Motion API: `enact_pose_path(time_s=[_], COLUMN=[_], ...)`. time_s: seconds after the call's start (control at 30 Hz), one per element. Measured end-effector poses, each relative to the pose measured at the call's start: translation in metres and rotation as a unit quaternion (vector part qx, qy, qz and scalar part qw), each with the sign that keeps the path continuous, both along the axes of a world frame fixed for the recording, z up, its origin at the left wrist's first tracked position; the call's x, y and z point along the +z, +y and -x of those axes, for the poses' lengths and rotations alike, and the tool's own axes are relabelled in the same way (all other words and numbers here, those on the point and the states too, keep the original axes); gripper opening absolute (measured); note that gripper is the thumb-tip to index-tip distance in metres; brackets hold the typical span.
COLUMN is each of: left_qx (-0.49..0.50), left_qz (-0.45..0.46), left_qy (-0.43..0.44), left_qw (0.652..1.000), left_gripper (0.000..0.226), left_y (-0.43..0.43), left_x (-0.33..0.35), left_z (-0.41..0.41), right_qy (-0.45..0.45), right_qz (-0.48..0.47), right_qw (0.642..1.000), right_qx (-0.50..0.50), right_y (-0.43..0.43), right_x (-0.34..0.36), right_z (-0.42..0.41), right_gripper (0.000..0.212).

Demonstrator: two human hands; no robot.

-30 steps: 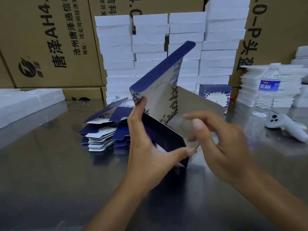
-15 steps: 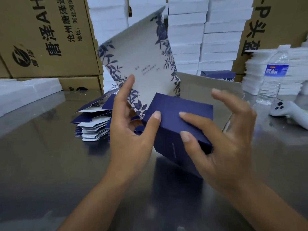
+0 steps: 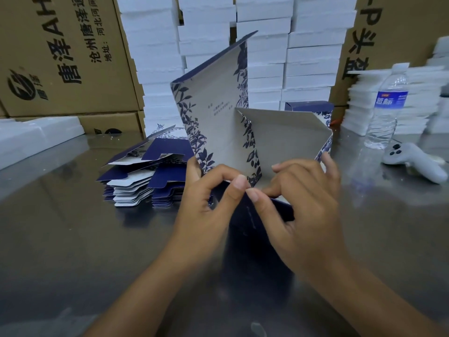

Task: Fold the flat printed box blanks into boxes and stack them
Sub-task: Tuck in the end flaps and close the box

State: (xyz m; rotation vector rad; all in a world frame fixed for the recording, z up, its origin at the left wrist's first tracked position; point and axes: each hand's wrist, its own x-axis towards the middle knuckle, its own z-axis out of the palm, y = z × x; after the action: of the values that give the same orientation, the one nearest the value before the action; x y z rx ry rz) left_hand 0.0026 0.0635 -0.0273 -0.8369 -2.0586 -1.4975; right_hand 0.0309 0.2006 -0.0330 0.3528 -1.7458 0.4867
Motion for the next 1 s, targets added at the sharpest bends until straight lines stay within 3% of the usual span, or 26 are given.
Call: enact_pose_path(time_s=[0.5,0.77,1.0], left_qx=[0.014,0.093,0.095], left_qz=[-0.060,-0.050,-0.063], left_qy=[-0.052,-0.020,-0.007], left_qw=[0.997,0.994,0.993], left_gripper=[0.019,0.028,0.031], left_y=[0.000,-0.006,-0.006], left_x=[-0.001,0.003,0.000], left_z=[0.004,0.012,0.014], right_qy=[0.033,-0.003,0.025], right_qz=[-0.021,0.017,-0.012], right_qw=[0.999,1.000,0.999], right_qx=[-0.031,-0.016,-0.034], right_y=[0.006,0.008,0.018], right_x=[0.003,0.002,0.006], right_z=[-0.002,-0.002,-0.001], right_gripper=[0.034,0.032,0.040])
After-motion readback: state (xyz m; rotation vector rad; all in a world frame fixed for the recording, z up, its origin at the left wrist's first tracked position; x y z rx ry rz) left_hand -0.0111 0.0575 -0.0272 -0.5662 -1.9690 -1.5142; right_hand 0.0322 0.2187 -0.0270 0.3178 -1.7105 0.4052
